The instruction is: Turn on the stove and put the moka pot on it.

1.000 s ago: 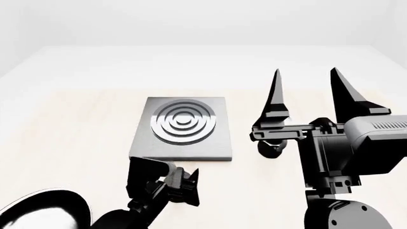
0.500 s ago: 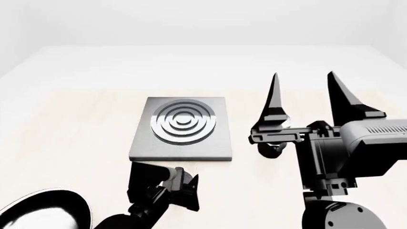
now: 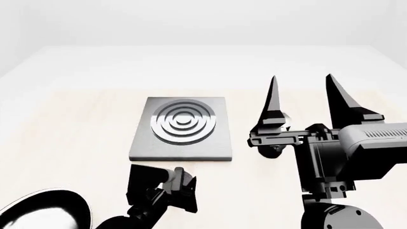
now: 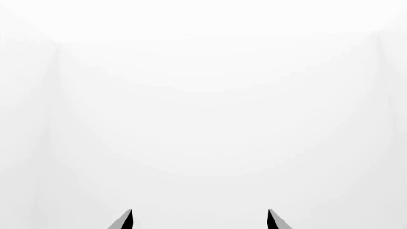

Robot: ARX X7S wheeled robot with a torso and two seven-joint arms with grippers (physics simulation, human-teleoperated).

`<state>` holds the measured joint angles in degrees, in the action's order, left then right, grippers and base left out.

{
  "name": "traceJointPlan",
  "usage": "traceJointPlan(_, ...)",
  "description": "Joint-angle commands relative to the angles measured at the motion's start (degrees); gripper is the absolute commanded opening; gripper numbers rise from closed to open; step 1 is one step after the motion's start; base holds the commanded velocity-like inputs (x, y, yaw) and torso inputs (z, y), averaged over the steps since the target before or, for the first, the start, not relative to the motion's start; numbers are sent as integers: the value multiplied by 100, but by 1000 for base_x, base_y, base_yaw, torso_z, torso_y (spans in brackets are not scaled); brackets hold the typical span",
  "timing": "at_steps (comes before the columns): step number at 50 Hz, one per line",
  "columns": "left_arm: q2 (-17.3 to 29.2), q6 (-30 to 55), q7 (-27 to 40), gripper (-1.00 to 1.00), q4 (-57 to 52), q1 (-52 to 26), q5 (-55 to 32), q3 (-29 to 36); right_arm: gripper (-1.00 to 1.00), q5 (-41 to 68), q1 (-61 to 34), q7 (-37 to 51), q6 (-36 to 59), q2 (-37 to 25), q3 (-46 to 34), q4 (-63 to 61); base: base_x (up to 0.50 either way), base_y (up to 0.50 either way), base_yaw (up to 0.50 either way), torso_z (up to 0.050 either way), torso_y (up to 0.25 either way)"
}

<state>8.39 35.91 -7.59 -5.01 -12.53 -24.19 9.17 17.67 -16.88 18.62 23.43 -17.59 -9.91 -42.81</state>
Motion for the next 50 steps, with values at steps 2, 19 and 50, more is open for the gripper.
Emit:
traceJointPlan(2, 5, -127, -9, 100, 194, 13, -18, 55, 100, 36, -9, 37, 26, -32, -16, -68, 0, 0, 0, 0, 0)
traceJointPlan(19, 18, -243, -11, 100, 389, -25, -67, 114, 100, 43, 9, 53, -50, -52, -61, -20, 0, 0, 0, 0, 0)
traceJointPlan(50, 38, -404, 10, 100, 838, -149, -139, 192, 100, 104, 18, 108, -77, -115, -112, -50, 0, 0, 0, 0, 0)
